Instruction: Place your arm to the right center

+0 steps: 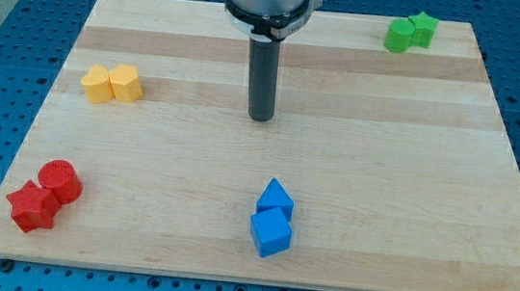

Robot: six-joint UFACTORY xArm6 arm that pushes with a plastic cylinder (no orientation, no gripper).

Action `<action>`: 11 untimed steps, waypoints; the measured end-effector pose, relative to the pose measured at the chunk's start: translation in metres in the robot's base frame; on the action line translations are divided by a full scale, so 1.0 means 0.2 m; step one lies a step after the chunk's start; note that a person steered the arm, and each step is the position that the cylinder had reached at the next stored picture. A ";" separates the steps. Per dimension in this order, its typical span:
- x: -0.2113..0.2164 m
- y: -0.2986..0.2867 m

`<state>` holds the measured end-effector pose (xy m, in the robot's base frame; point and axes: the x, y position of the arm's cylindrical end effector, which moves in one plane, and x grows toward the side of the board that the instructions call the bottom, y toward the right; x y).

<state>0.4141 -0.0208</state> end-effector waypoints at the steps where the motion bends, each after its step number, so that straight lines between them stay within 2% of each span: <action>1: 0.00 0.08; 7: -0.02 1.24; 11: -0.02 1.50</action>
